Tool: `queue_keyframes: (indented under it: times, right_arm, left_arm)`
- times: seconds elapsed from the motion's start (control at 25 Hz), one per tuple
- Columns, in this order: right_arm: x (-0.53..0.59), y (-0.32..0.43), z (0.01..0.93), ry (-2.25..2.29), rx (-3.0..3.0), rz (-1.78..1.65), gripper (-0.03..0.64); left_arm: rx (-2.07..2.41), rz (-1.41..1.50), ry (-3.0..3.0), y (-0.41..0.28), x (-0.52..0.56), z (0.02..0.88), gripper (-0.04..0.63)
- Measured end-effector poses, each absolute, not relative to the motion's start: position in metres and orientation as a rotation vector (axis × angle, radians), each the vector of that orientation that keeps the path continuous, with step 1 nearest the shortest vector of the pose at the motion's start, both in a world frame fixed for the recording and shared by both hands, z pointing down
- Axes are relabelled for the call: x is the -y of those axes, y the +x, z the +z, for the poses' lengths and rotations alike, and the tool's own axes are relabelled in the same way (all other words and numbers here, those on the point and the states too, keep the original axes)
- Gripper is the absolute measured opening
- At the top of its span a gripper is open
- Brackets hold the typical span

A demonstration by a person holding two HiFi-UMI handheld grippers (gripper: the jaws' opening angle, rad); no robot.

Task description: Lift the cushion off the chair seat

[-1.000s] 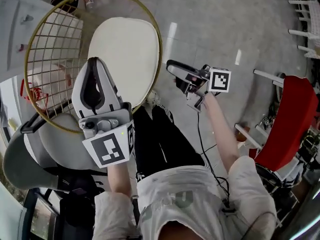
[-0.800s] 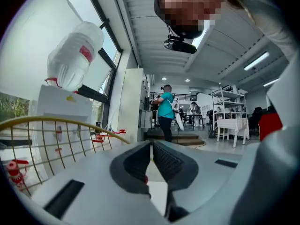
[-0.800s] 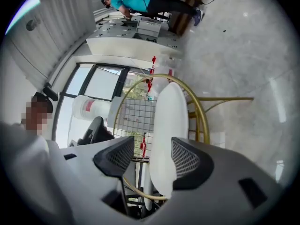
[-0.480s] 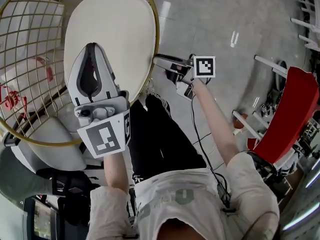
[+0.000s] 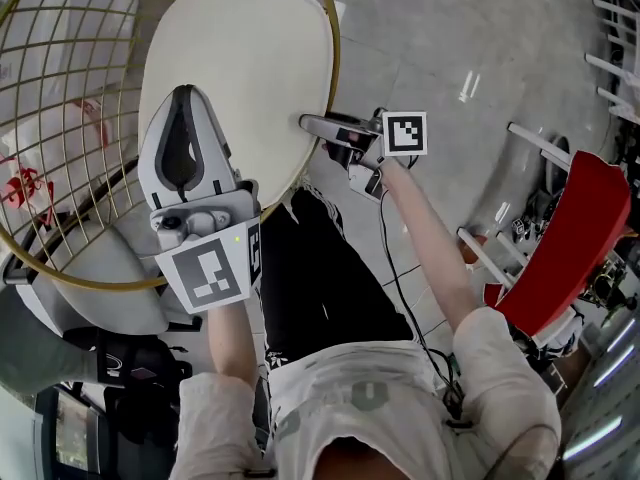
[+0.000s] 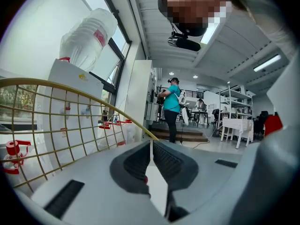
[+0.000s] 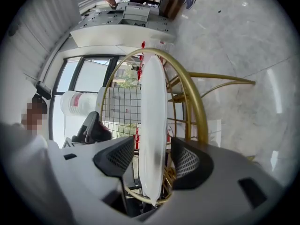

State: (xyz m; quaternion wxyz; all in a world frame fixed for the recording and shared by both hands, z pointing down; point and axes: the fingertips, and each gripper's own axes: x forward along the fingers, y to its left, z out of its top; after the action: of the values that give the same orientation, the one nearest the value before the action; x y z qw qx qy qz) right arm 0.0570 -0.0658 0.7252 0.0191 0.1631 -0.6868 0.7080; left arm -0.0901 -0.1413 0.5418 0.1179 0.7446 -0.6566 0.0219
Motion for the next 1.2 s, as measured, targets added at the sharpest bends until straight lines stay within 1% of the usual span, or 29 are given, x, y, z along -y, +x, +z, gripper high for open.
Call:
queue_keyframes:
  times: [0.44,0.52,0.6,0.68,0.72,1.04,1.2]
  right_arm:
    - [0.08,-0.008,0.729,0.392,2.117,2.229,0.253]
    - [0.081,-0.008,0.734,0.43,2.106,2.22,0.201]
    - [0.08,-0.004,0.74,0.474,2.087,2.197,0.126]
    - [0.08,-0.004,0.739,0.481,2.086,2.194,0.081]
    - [0.08,-0.005,0.738,0.477,2.088,2.195,0.071]
    - [0.083,-0.01,0.7,0.48,2.101,2.151,0.057]
    - [0.082,-0.013,0.673,0.523,2.067,2.092,0.052]
  left_arm:
    - [1.924,0.063,2.139,-0.121,0.153,0.547,0.031]
    - [1.913,0.074,2.147,-0.12,0.154,0.546,0.031]
    - [1.904,0.08,2.148,-0.118,0.155,0.544,0.031]
    - [1.894,0.083,2.145,-0.119,0.156,0.542,0.031]
    - [1.892,0.092,2.146,-0.12,0.156,0.542,0.031]
    - [1.905,0.148,2.146,-0.127,0.155,0.511,0.031]
    - [1.923,0.155,2.135,-0.134,0.153,0.475,0.031]
